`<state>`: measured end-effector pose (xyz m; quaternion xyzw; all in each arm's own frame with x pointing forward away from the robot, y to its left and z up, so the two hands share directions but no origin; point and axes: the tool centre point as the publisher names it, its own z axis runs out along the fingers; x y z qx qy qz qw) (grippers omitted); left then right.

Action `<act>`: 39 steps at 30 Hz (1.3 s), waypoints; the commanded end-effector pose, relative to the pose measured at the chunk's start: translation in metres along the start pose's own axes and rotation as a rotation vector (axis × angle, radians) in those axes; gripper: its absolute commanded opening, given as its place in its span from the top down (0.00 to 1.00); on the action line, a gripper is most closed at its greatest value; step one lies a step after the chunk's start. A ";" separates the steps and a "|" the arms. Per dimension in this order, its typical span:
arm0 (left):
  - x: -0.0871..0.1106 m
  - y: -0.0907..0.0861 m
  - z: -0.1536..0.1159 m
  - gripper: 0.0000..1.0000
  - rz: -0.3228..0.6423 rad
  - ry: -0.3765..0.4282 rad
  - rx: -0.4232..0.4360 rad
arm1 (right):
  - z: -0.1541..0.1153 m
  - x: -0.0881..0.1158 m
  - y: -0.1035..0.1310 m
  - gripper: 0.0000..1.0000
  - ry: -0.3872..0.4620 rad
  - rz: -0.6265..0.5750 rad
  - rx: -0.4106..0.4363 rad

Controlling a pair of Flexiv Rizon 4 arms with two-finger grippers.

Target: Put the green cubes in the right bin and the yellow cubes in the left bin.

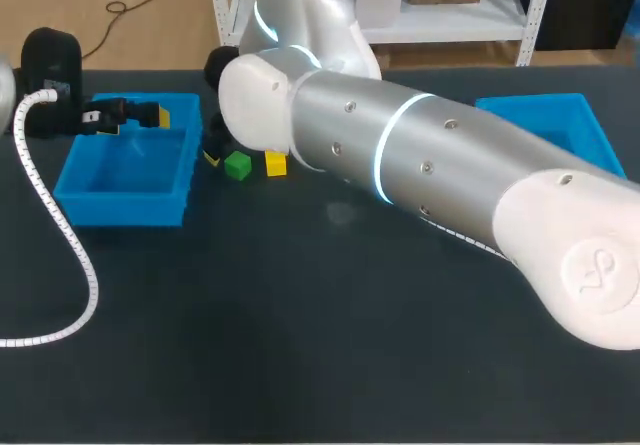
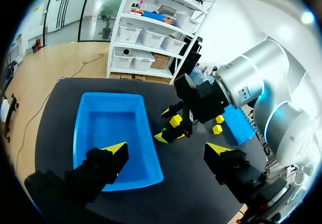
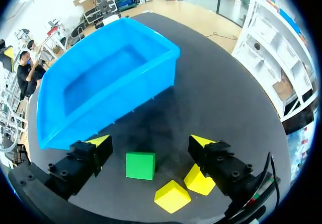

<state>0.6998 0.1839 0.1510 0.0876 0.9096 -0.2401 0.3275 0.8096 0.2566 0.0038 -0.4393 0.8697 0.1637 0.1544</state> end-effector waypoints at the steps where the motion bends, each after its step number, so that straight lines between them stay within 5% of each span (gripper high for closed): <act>1: 0.001 0.001 0.000 0.00 0.001 -0.005 0.006 | 0.004 -0.006 -0.002 0.00 0.529 -0.003 -0.003; 19: 0.001 0.001 0.000 0.00 0.001 -0.005 0.006 | 0.008 0.005 0.005 0.00 0.807 -0.066 0.133; 39: 0.001 0.001 0.000 0.00 0.001 -0.005 0.006 | 0.013 0.023 0.005 0.00 0.938 -0.041 0.134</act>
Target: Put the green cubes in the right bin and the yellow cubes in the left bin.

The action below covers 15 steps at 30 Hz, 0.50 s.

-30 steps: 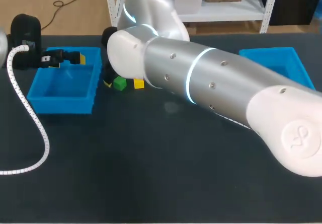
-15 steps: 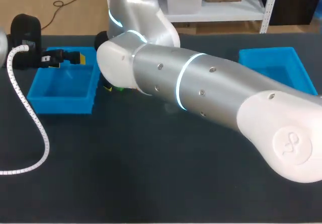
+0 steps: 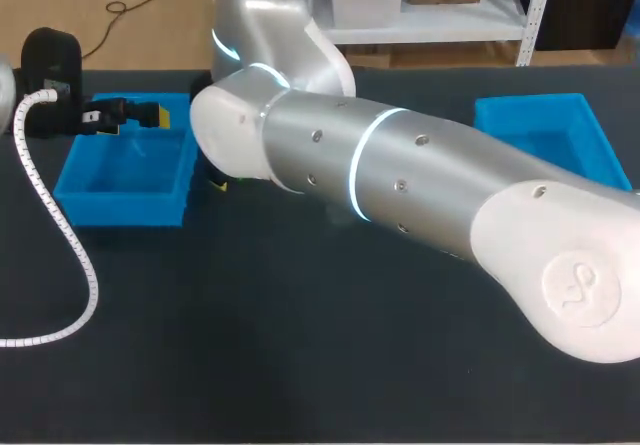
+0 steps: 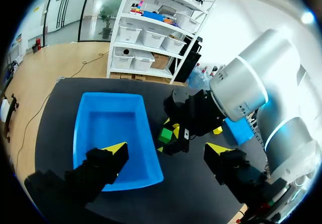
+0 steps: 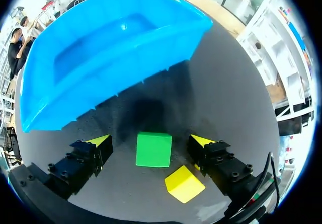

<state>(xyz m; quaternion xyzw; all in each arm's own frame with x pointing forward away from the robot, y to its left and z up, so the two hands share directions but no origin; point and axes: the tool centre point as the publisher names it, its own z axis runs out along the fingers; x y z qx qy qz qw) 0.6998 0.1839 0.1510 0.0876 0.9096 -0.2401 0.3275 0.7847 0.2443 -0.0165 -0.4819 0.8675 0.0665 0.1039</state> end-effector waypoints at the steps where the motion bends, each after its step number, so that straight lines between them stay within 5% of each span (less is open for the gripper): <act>1: 0.001 0.001 0.000 0.00 0.001 -0.005 0.006 | 0.001 -0.009 -0.006 0.00 0.753 0.003 -0.007; 3: 0.001 0.001 0.000 0.00 0.001 -0.005 0.006 | 0.001 -0.010 -0.007 0.00 0.756 0.002 -0.007; 5: 0.001 0.001 0.000 0.00 0.001 -0.005 0.006 | 0.002 -0.011 -0.007 0.48 0.757 0.003 -0.005; 7: 0.001 0.001 0.000 0.00 0.001 -0.005 0.006 | 0.002 -0.011 -0.007 0.67 0.759 0.004 -0.005; 15: 0.001 0.001 0.000 0.00 0.001 -0.005 0.006 | 0.004 -0.012 -0.009 1.00 0.784 0.009 0.003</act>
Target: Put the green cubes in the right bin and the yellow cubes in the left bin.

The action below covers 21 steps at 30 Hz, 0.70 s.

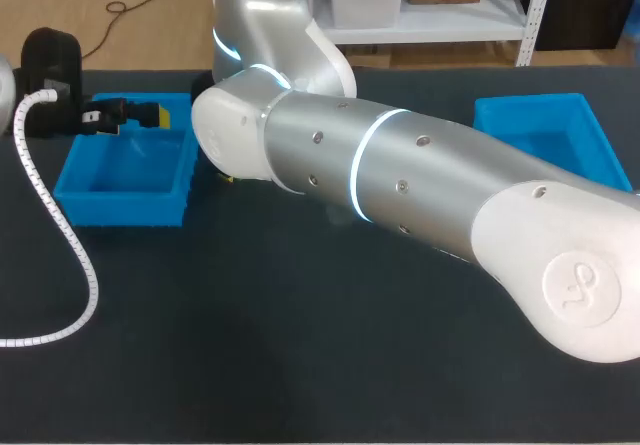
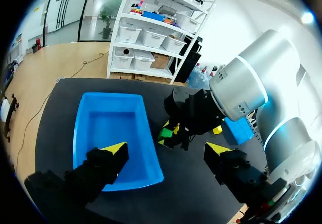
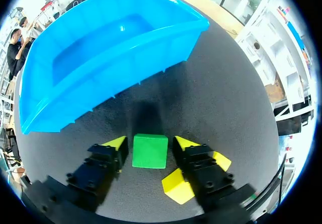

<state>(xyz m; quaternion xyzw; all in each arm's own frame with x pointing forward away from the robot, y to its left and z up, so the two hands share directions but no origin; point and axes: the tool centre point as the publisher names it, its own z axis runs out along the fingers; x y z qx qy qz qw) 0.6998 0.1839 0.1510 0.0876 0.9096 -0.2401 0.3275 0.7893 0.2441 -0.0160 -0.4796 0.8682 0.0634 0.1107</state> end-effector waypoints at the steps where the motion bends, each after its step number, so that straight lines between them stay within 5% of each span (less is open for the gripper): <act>1: 0.001 0.001 0.000 0.00 0.001 -0.005 0.006 | 0.004 -0.010 -0.006 1.00 0.799 0.001 -0.006; 7: 0.001 0.001 0.000 0.00 0.001 -0.005 0.006 | -0.009 -0.022 -0.011 1.00 0.747 0.031 0.040; 12: 0.001 0.001 0.000 0.00 0.001 -0.005 0.006 | -0.064 -0.023 -0.032 1.00 0.453 0.180 0.091; 17: 0.001 0.001 0.000 0.00 0.001 -0.005 0.006 | -0.112 0.003 -0.056 1.00 0.265 0.325 0.145; 21: 0.001 0.001 0.000 0.00 0.001 -0.005 0.006 | -0.149 0.045 -0.078 1.00 0.139 0.441 0.176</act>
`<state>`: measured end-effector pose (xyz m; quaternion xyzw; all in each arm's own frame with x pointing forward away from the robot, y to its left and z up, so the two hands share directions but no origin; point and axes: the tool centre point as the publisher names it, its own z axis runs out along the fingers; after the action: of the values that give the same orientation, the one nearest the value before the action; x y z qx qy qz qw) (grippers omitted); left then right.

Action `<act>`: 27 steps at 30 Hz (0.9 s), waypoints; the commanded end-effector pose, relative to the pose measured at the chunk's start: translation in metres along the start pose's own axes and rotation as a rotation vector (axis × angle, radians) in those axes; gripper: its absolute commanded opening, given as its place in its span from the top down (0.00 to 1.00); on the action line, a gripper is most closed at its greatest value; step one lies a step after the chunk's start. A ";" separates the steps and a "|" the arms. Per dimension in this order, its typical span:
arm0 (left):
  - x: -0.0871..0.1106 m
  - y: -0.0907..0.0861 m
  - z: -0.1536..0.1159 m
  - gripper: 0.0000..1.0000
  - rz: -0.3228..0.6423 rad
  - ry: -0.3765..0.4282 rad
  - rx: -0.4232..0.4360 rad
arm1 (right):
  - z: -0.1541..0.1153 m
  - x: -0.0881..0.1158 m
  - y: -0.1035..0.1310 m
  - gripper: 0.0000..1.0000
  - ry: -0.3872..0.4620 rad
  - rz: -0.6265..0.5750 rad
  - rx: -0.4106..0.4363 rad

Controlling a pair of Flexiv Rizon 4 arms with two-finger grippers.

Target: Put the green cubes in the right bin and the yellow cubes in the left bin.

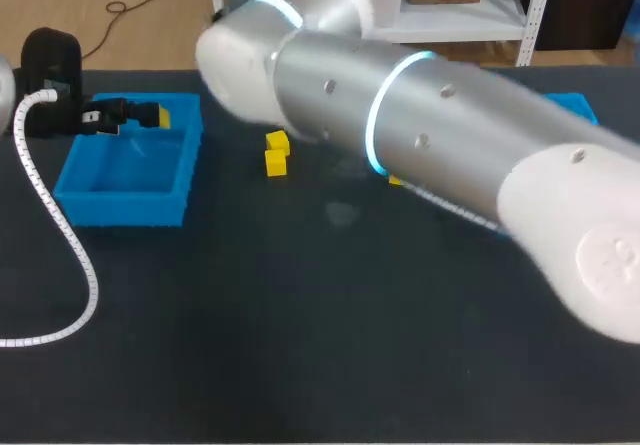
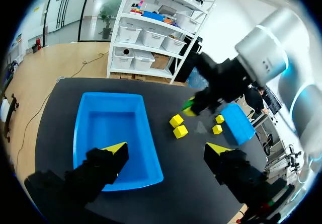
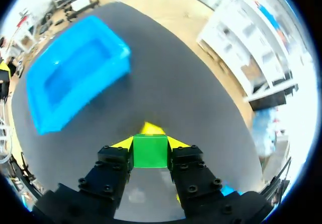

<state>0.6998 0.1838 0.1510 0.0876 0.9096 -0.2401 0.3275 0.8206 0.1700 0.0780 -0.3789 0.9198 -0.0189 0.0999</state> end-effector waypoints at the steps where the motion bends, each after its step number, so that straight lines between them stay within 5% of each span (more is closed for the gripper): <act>1: 0.001 0.001 0.000 0.00 0.001 -0.005 0.005 | -0.047 0.036 -0.032 1.00 0.038 0.265 0.009; 5: 0.001 0.001 0.000 0.00 0.001 -0.005 0.005 | -0.063 0.080 -0.051 1.00 -0.061 0.366 -0.011; 13: 0.001 0.001 0.000 0.00 0.001 -0.005 0.005 | -0.069 0.158 -0.075 1.00 -0.129 0.538 -0.010; 27: 0.001 0.001 0.000 0.00 0.001 -0.005 0.005 | -0.055 0.258 -0.092 1.00 -0.169 0.770 -0.024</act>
<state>0.6998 0.1839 0.1510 0.0876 0.9096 -0.2401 0.3275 0.7355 -0.0590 0.0934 -0.0223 0.9915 -0.0016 -0.1285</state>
